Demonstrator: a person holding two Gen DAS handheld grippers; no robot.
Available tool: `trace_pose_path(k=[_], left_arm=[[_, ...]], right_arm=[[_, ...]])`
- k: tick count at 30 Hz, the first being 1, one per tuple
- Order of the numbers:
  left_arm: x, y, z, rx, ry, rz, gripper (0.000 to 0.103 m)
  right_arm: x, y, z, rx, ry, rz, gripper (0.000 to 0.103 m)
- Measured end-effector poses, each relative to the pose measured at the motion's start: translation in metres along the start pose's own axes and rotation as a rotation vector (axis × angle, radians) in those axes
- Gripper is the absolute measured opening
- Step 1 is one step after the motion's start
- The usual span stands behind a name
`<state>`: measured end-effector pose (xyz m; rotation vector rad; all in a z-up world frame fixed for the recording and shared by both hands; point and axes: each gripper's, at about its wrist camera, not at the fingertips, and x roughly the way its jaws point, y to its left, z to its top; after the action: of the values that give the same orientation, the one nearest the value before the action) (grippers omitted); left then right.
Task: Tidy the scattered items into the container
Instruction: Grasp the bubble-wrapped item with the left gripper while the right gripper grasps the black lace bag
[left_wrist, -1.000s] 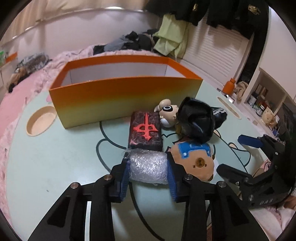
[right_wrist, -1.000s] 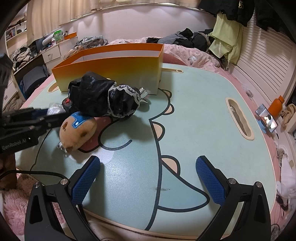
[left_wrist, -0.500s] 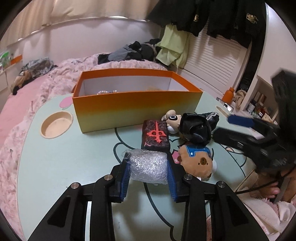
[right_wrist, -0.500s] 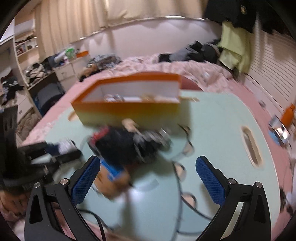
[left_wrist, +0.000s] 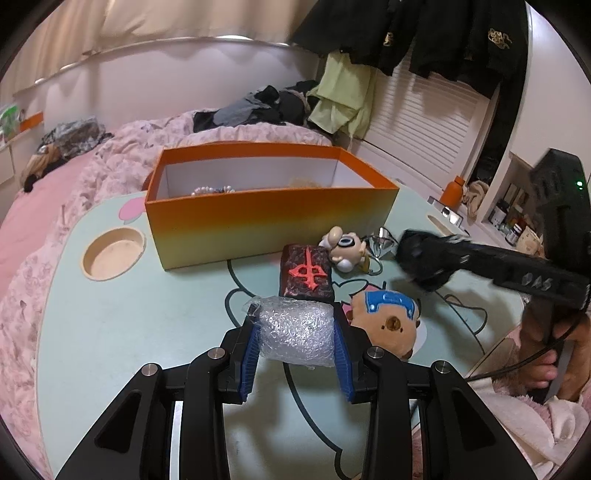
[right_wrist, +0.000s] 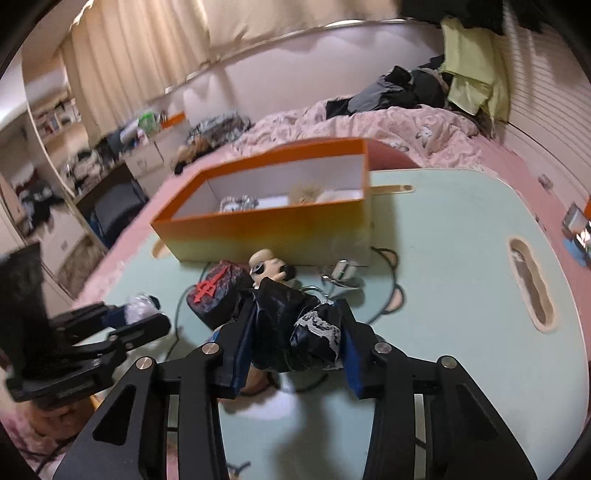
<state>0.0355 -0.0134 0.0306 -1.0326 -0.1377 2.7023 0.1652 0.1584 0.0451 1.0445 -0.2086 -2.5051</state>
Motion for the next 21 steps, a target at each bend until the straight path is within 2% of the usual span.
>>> trace_pose_path(k=[6,11,15,21], left_arm=[[-0.007,0.002,0.022,0.020,-0.025,0.004,0.034],[-0.010,0.011,0.062,0.012,-0.038,-0.010,0.034],[0.006,0.022,0.106,-0.023,-0.020,-0.050,0.034],[0.053,0.030,0.138,-0.026,0.013,0.037,0.034]], right_arm=[[-0.026,-0.020,0.025,0.055,-0.075,-0.008,0.041],[-0.024,-0.008,0.064,0.014,-0.111,0.017,0.041],[-0.003,0.009,0.096,-0.029,-0.119,0.015,0.041],[0.047,0.016,0.125,-0.031,-0.042,0.030,0.041]])
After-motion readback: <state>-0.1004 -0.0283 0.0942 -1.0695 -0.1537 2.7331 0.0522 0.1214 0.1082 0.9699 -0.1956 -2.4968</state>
